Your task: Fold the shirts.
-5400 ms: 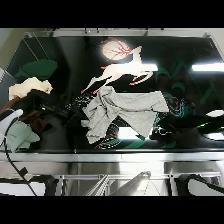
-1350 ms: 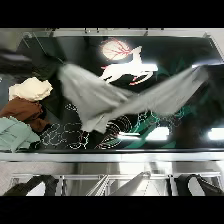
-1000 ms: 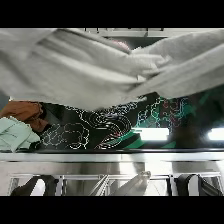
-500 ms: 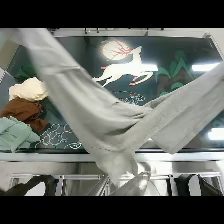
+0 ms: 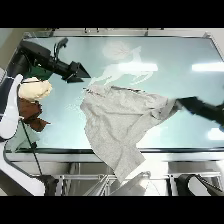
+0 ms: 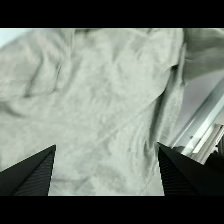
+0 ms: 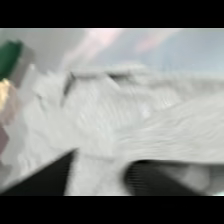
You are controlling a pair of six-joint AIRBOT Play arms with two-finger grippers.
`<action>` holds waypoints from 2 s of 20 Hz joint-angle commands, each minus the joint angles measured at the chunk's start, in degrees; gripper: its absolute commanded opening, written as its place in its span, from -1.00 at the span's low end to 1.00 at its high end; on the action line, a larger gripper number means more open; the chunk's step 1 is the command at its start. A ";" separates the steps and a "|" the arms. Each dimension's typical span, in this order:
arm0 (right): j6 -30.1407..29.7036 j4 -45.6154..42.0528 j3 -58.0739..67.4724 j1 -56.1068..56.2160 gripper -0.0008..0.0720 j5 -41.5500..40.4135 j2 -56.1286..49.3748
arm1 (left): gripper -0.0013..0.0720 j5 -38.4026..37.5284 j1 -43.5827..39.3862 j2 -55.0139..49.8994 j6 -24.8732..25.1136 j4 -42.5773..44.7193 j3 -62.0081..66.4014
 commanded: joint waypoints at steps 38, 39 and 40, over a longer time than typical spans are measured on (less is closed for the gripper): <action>29.81 -30.73 16.85 -5.14 0.49 3.96 -20.83 | 0.94 -17.86 -0.94 47.30 -8.04 -4.44 -82.38; 29.81 -30.49 16.85 -5.14 0.49 3.98 -20.83 | 0.94 -19.93 -1.77 48.63 -8.85 -4.52 -84.65; 29.79 -30.03 16.85 -5.14 0.49 4.00 -20.83 | 0.94 -22.38 -2.99 49.70 -9.46 -4.66 -86.68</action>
